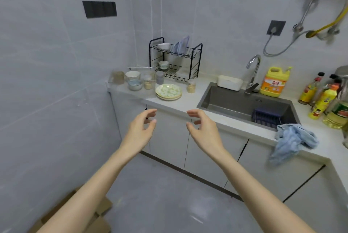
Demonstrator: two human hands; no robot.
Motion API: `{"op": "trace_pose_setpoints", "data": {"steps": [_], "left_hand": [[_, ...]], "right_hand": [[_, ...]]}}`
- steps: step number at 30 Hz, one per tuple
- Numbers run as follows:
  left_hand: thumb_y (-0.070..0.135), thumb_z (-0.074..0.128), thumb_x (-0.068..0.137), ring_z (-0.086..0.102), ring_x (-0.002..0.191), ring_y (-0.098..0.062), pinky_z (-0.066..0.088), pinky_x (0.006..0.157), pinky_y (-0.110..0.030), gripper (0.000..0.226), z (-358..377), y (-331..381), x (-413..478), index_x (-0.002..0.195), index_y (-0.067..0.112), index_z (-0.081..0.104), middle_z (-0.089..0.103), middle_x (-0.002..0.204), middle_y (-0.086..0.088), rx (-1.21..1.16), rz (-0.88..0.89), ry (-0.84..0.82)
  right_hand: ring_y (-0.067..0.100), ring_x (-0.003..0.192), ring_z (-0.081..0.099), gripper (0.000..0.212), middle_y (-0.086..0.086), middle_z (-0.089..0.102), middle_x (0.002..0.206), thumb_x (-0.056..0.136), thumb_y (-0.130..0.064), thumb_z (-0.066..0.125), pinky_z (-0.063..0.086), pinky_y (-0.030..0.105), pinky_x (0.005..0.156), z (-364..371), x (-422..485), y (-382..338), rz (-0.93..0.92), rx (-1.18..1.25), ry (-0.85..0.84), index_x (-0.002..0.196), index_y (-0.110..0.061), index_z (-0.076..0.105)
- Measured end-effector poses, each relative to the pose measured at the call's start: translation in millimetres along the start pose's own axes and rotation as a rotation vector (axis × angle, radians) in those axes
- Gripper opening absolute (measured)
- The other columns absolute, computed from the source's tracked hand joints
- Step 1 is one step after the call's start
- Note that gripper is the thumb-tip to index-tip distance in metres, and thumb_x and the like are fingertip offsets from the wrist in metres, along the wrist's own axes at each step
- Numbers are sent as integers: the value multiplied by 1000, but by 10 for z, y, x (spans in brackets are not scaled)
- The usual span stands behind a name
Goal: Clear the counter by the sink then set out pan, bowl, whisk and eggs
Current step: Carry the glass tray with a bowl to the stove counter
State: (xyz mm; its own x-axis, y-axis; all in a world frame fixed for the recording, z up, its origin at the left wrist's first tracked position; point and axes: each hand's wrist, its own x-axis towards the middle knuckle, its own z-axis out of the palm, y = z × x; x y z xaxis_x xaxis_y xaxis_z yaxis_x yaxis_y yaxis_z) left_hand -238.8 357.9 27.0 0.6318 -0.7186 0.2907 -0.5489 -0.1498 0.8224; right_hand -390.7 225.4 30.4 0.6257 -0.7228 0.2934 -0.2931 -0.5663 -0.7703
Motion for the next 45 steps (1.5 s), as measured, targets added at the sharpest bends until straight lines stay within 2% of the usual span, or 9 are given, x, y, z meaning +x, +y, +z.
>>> {"op": "trace_pose_setpoints", "data": {"steps": [3,6,13,20,25,32,36,41,45], "left_hand": [[17,50,97,51,115,-7,39,89,-17,34,-194,-358,428,131,21,52,56,128,6,4,-22,28],[18,50,97,51,113,-4,37,82,-6,34,-395,-711,914,131,21,51,55,129,7,-3,-27,29],[17,49,97,51,108,-1,35,77,-2,37,-897,-1365,2128,134,18,49,52,134,8,-26,-41,7],[14,50,96,53,100,2,36,76,4,34,-1108,-1909,3106,130,18,51,54,128,9,-80,-84,-23],[9,50,95,51,92,18,33,77,6,33,-1178,-2286,3617,125,20,53,56,119,14,-81,-99,-6],[7,48,95,56,99,-2,34,72,7,34,-1135,-2824,4444,128,16,54,57,121,10,-47,-139,32],[10,48,96,55,106,-4,35,73,6,35,-1099,-3194,4982,130,16,52,55,126,9,-5,-169,15],[11,49,95,56,111,-10,39,87,-16,34,-993,-3558,5694,128,17,54,58,128,6,112,-218,2],[11,50,95,56,105,-8,40,87,-14,32,-1013,-3777,6032,125,20,56,59,123,7,191,-151,65]], "right_hand": [[10,102,56,34,-12,57,126,90,-21,58,43,24,83,398,477,-43,-18,4,-25,123,-25,53],[11,102,56,34,-12,57,126,90,-22,58,47,29,88,797,979,-105,-27,-4,-33,123,-25,53],[10,100,57,34,-15,57,124,90,-22,58,47,25,83,1574,2110,-264,-3,-11,-35,123,-25,54],[8,98,59,31,-17,58,119,89,-20,59,51,33,89,2122,3012,-245,34,38,-22,119,-27,56],[9,95,58,31,-19,58,117,88,-18,60,50,37,88,2455,3593,-150,32,42,-36,117,-27,57],[10,98,57,32,-18,57,121,89,-20,58,48,29,83,2979,4525,163,-8,-13,-84,120,-27,55],[11,98,56,34,-15,57,122,90,-20,58,45,25,82,3252,5146,419,7,-23,-98,123,-22,55],[16,103,59,36,-10,58,127,88,-19,57,46,28,83,3656,5954,802,38,-94,-173,125,-21,55],[23,111,57,35,0,60,126,87,-15,58,45,32,91,3872,6379,1074,20,-190,-200,122,-17,56]]}}
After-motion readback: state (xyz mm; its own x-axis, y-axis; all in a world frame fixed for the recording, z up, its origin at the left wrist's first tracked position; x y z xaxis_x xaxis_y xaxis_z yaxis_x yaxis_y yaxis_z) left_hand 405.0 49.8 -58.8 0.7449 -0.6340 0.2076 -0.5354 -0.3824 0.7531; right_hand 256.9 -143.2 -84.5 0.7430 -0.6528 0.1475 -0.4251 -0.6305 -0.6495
